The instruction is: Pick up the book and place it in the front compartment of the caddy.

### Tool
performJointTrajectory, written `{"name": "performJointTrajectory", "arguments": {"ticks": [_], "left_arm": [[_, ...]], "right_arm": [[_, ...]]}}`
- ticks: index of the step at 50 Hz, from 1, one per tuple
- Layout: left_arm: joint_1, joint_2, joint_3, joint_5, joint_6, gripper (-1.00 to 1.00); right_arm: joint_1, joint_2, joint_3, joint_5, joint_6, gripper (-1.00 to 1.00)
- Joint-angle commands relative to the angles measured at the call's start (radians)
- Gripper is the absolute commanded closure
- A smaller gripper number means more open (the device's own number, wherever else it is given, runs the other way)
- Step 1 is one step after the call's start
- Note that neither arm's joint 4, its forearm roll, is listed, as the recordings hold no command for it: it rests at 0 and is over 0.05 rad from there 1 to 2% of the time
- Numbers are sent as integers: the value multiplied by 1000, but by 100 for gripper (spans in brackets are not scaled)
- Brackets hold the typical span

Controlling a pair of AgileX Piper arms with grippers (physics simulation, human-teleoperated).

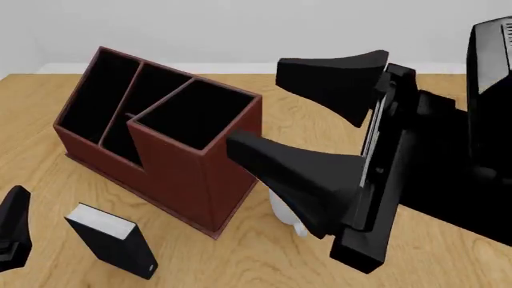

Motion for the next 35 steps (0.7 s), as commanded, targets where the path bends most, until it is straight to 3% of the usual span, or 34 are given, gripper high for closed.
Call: {"name": "performJointTrajectory", "arguments": {"ticks": [1,35], "left_arm": [[10,0,4,-5,-6,-100],[15,0,-6,9,-5,-100]], "right_arm": [[60,115,-63,-6,-9,-100],[51,313,-57,-115,17,-100]]}}
